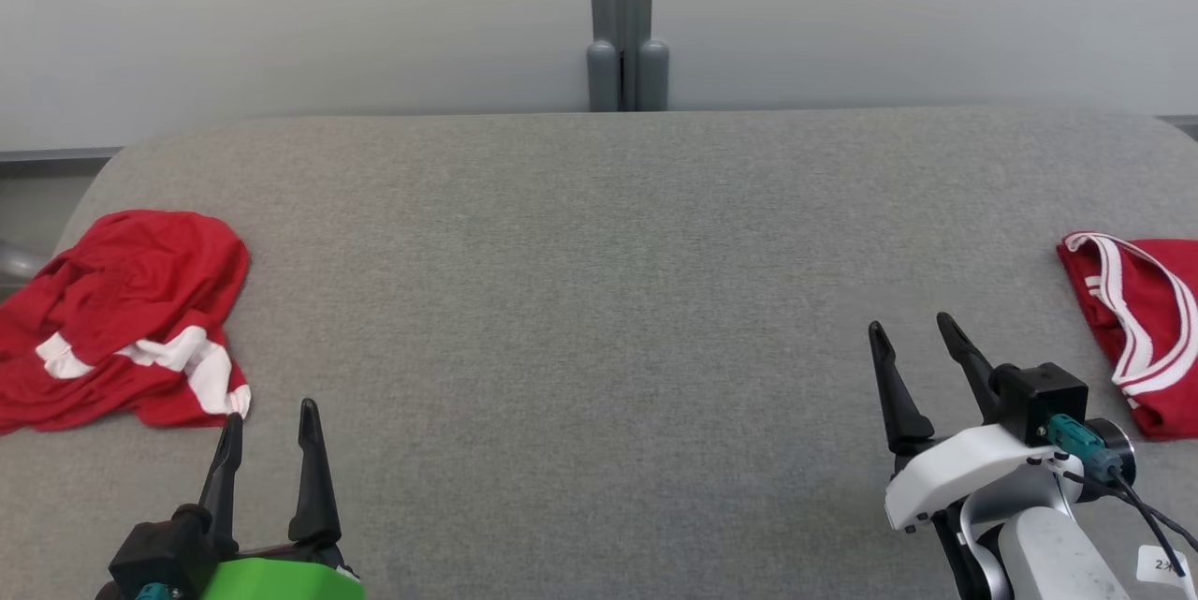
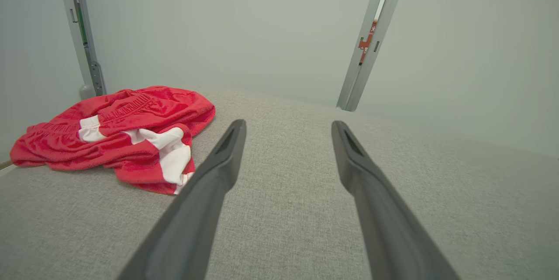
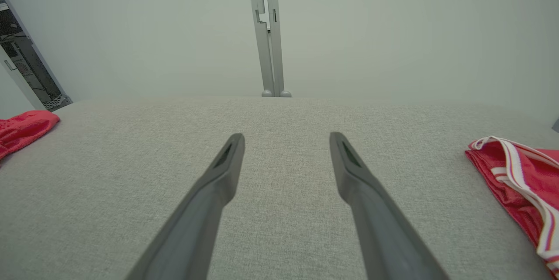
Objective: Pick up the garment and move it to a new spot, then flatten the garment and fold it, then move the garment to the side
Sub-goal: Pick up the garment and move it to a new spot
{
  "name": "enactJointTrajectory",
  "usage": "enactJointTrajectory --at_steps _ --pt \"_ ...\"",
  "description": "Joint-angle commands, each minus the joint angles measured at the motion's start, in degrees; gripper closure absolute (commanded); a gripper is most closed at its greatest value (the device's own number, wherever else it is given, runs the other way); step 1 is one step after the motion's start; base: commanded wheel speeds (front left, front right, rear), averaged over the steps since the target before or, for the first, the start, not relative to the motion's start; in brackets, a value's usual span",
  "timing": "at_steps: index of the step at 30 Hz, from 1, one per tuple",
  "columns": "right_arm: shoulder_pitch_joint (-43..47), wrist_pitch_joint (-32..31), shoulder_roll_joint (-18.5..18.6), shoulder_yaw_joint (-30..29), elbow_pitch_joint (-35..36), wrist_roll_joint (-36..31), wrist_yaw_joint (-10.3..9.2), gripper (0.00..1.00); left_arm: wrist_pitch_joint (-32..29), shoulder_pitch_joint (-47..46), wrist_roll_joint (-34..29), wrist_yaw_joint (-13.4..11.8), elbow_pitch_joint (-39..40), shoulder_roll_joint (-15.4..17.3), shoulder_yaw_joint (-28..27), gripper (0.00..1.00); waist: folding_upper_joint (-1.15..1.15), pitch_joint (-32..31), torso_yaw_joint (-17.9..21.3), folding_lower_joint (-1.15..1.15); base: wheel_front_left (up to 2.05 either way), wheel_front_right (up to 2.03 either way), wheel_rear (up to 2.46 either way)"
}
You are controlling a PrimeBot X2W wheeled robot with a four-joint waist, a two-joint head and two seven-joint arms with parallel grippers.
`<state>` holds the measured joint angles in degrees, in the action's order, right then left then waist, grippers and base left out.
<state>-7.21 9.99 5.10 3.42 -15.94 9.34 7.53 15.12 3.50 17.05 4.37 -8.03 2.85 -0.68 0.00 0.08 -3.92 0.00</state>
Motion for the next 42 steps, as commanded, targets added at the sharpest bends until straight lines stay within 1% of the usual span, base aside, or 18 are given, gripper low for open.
enactJointTrajectory --at_steps 1,9,16,20,27,33,38,39,42 --pt "0.58 0.03 0.2 0.04 0.29 -0.56 -0.09 0.0 0.01 -0.49 -0.48 -0.03 0.03 0.11 -0.27 0.0 0.0 -0.08 -3.99 0.0 0.0 0.0 0.0" --pt "0.22 -0.06 -0.03 1.43 1.04 -0.69 -0.09 0.0 0.01 1.04 -1.23 0.31 -0.01 0.11 -1.6 0.0 0.0 -0.89 -11.73 0.0 0.0 0.0 0.0" --pt "0.01 -0.16 -0.22 3.46 0.76 0.0 -0.09 0.0 0.01 2.47 -1.44 0.21 0.44 0.11 -3.18 0.0 0.0 -1.81 -16.8 0.0 0.0 0.0 0.0" --pt "0.25 -0.31 -0.26 4.12 0.36 -0.05 -0.09 0.0 0.01 2.66 -1.6 0.52 0.34 0.11 -3.8 0.0 0.0 -2.02 -18.49 0.0 0.0 0.0 0.0" --pt "0.38 -0.21 -0.34 4.58 0.09 -0.1 -0.09 0.0 0.01 3.16 -1.51 0.46 0.66 0.11 -4.59 0.0 0.0 -1.89 -19.89 0.0 0.0 0.0 0.0" --pt "0.73 -0.38 -0.2 4.85 0.07 0.17 -0.09 0.0 0.01 3.35 -0.95 0.11 0.61 0.11 -5.18 0.0 0.0 -1.76 -20.14 0.0 0.0 0.0 0.0" --pt "0.62 -0.79 -0.27 5.01 0.46 0.16 -0.09 0.0 0.0 1.17 -0.42 0.15 -1.15 0.11 -5.15 0.0 0.0 -1.21 -19.72 0.0 0.0 0.0 0.0" --pt "0.47 -0.8 -0.27 5.03 0.52 0.25 -0.09 0.0 0.01 0.4 1.05 0.11 -2.1 0.11 -5.27 0.0 0.0 -1.0 -19.54 0.0 0.0 0.0 0.0" --pt "-0.28 -1.23 -0.08 5.53 0.95 0.29 -0.09 0.0 -0.14 -2.13 1.25 0.58 -5.37 0.27 -4.46 0.0 0.0 0.04 -18.72 0.0 0.0 0.0 0.0"
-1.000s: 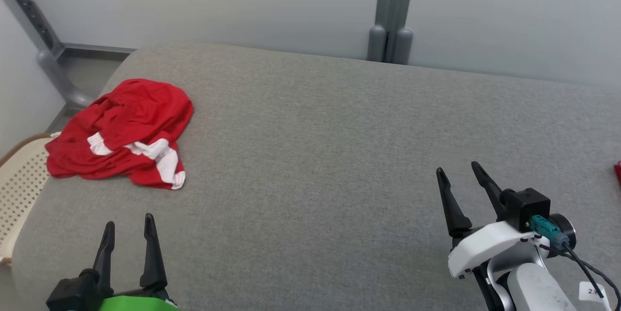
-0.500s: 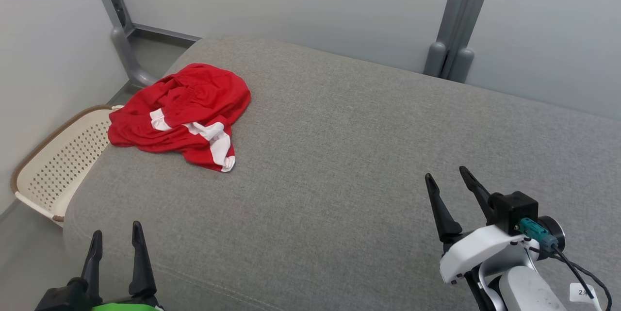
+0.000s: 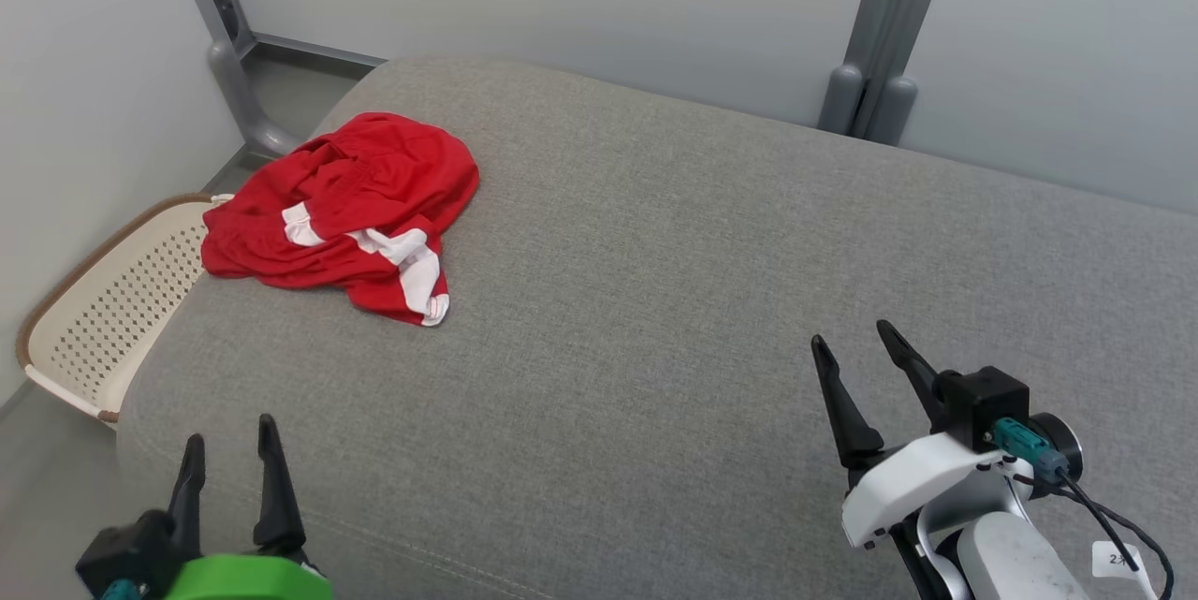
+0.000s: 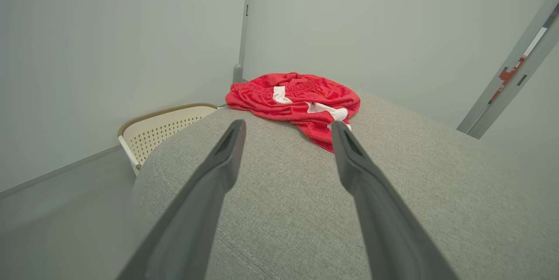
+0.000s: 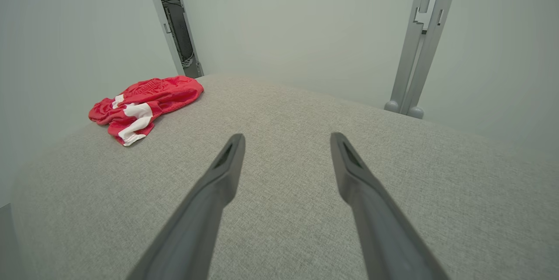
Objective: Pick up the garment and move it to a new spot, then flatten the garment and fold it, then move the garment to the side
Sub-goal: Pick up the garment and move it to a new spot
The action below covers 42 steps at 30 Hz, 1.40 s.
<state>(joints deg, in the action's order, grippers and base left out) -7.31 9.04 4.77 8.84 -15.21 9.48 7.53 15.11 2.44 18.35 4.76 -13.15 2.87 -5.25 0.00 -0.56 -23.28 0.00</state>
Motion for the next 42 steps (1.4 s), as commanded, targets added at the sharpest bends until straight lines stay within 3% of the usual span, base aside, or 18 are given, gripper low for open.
enactJointTrajectory --at_steps 1,6,13,23,31,36,37,39,42 --pt "-0.61 -0.33 0.4 0.4 0.35 0.1 -0.09 0.0 -0.32 -2.72 -0.03 0.35 -1.67 0.72 0.3 0.0 0.0 1.17 1.07 0.0 0.0 0.0 0.0" --pt "-2.33 -1.45 1.35 1.57 1.53 -0.48 -0.09 0.0 -4.12 -11.37 2.04 -0.15 -9.32 2.17 -0.84 0.0 0.0 4.26 3.67 0.0 0.0 0.0 0.0" --pt "-6.95 -3.92 3.5 4.47 5.42 -1.08 -0.09 0.0 -13.19 -26.33 6.15 -2.39 -21.52 5.88 -4.03 0.0 0.0 12.49 10.27 0.0 0.0 0.0 0.0" --pt "-13.49 -7.41 7.06 7.02 14.8 -2.16 -0.09 0.0 -20.6 -42.92 12.48 -6.38 -29.81 11.82 -10.19 0.0 0.0 26.57 18.39 0.0 0.0 0.0 0.0" --pt "-15.08 -9.58 8.44 7.21 20.9 -3.29 -0.09 0.0 -27.31 -49.56 13.84 -10.26 -33.61 13.28 -10.61 0.0 0.0 33.52 19.65 0.0 0.0 0.0 0.0" --pt "-14.66 -10.35 8.81 6.37 22.67 -3.8 -0.09 0.0 -28.8 -50.65 13.67 -11.35 -36.18 11.8 -9.71 0.0 0.0 34.92 19.06 0.0 0.0 0.0 0.0" --pt "-14.55 -10.46 8.77 6.29 22.71 -3.86 -0.09 0.0 -29.59 -50.63 13.93 -11.2 -36.88 11.35 -9.46 0.07 0.0 34.89 18.98 0.0 0.0 0.0 0.0" --pt "-14.04 -10.13 8.26 6.31 22.19 -3.71 -0.09 0.0 -30.43 -49.71 14.55 -10.42 -38.74 10.37 -8.98 1.0 0.0 33.87 18.91 0.0 0.0 0.0 0.0" --pt "-13.85 -9.54 7.71 6.33 21.22 -3.12 -0.09 0.0 -30.2 -49.19 15.22 -9.74 -38.84 10.32 -9.23 1.0 0.0 32.33 18.84 0.0 0.0 0.0 0.0"
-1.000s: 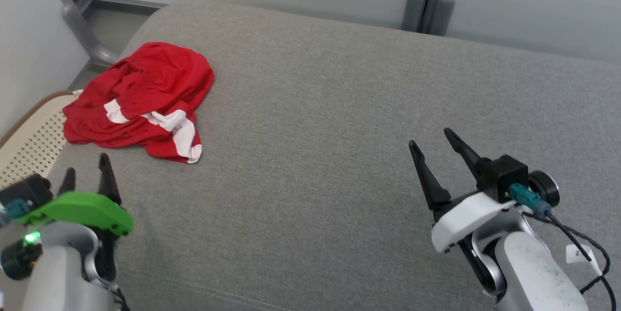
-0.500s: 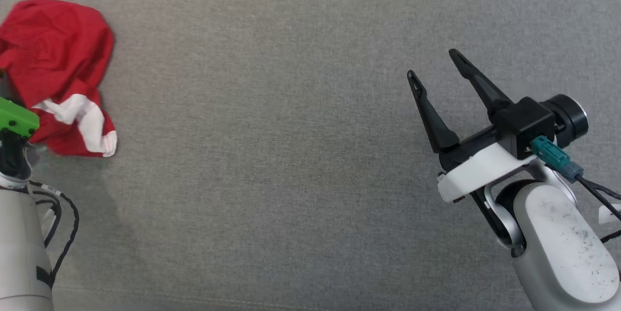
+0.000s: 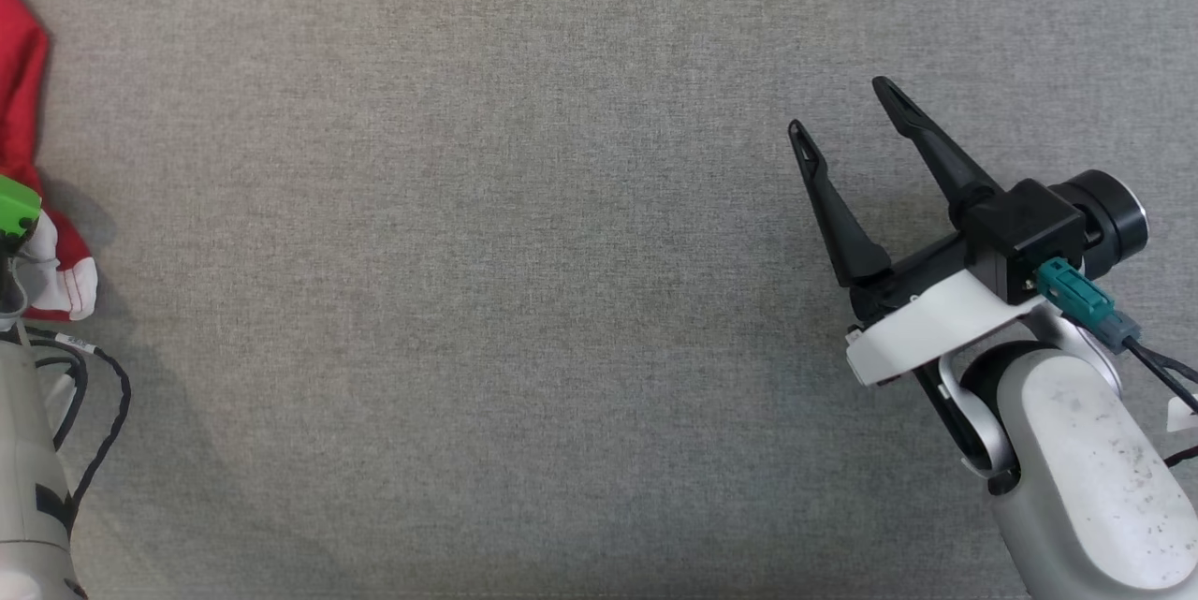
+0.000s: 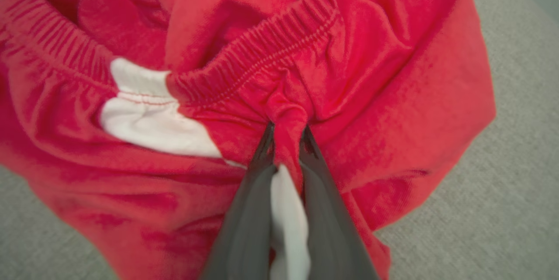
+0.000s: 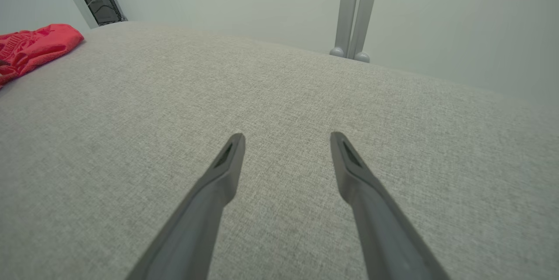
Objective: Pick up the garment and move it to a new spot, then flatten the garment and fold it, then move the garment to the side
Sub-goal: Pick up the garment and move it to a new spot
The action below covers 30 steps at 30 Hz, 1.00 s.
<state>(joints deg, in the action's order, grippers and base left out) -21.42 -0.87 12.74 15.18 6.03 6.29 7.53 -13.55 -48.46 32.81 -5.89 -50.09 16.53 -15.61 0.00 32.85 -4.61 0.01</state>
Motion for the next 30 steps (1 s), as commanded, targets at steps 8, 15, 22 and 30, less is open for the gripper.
enactJointTrajectory --at_steps 8,15,22,30 --pt "0.16 3.8 -2.69 1.42 -4.95 1.94 -0.09 0.0 0.58 1.64 0.73 2.87 3.67 3.23 -0.07 1.0 0.0 -8.79 0.7 -0.01 0.0 0.0 0.0" --pt "2.88 7.5 -5.0 1.49 -11.32 3.85 -0.09 0.0 -1.0 1.72 -2.53 3.02 12.3 7.34 2.26 1.0 0.0 -18.44 1.13 -0.01 0.0 0.0 0.0" --pt "5.32 10.19 -6.52 0.43 -15.3 5.13 -0.09 0.0 -4.82 2.75 -3.44 3.82 23.22 6.65 5.75 1.0 0.0 -26.04 3.71 -0.01 0.0 0.0 0.0" --pt "7.84 10.35 -7.16 -0.93 -15.77 4.7 -0.09 0.0 -8.89 4.96 -3.04 4.39 36.28 0.51 11.9 1.0 0.0 -29.68 10.08 -0.01 0.0 0.0 0.0"
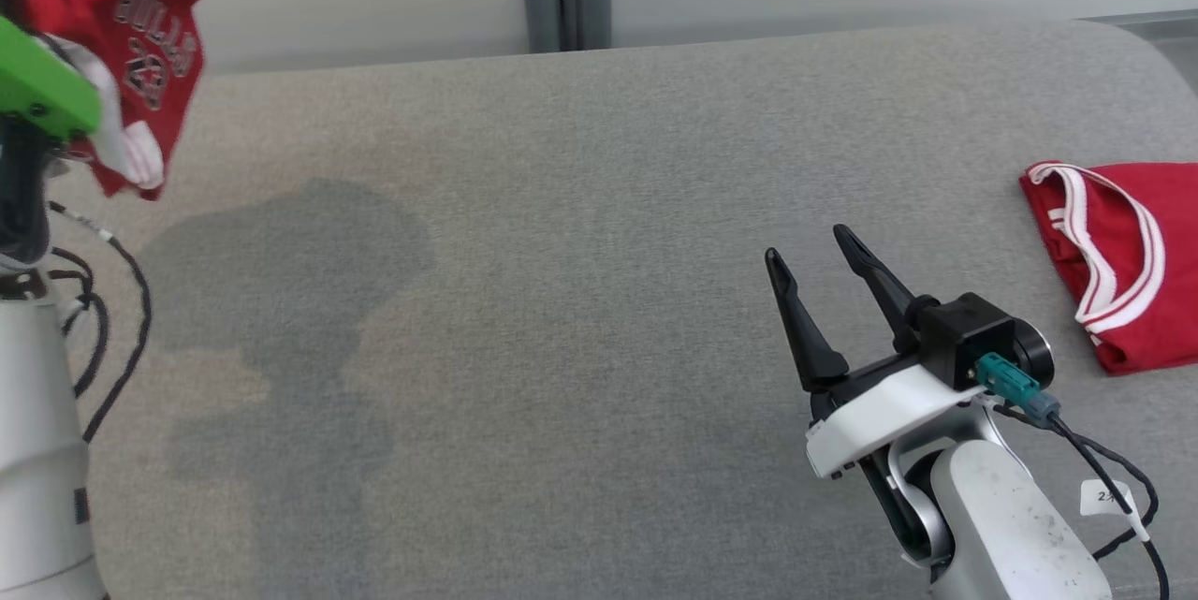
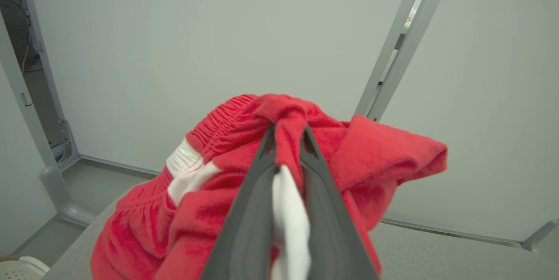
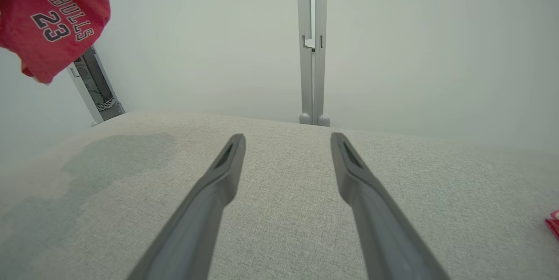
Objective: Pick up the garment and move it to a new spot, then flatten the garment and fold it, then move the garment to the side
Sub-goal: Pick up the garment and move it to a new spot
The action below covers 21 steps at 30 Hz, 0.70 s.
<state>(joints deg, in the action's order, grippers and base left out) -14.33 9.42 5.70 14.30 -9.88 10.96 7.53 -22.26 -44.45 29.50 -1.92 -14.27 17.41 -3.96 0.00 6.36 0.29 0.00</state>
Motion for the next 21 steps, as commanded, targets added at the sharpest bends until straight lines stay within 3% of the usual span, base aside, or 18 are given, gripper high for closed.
enactJointTrajectory --at_steps 1,13,21 --pt "0.99 -0.01 -0.08 -0.3 0.28 -0.01 -0.09 0.0 -0.51 1.22 0.27 0.5 1.72 -1.1 1.12 1.0 0.0 -3.17 6.09 0.0 0.0 0.0 0.0" --pt "0.51 -0.29 -0.51 -1.24 2.38 -0.4 -0.09 0.0 -2.04 4.38 -0.32 1.77 11.0 -9.41 11.38 1.0 0.0 1.46 19.81 0.0 0.0 0.0 0.0" --pt "-0.4 1.27 -1.55 -1.82 2.08 0.37 -0.09 0.0 -0.76 9.41 -1.97 4.34 5.83 -11.86 19.58 1.0 0.0 5.86 24.32 0.0 0.0 0.0 0.0"
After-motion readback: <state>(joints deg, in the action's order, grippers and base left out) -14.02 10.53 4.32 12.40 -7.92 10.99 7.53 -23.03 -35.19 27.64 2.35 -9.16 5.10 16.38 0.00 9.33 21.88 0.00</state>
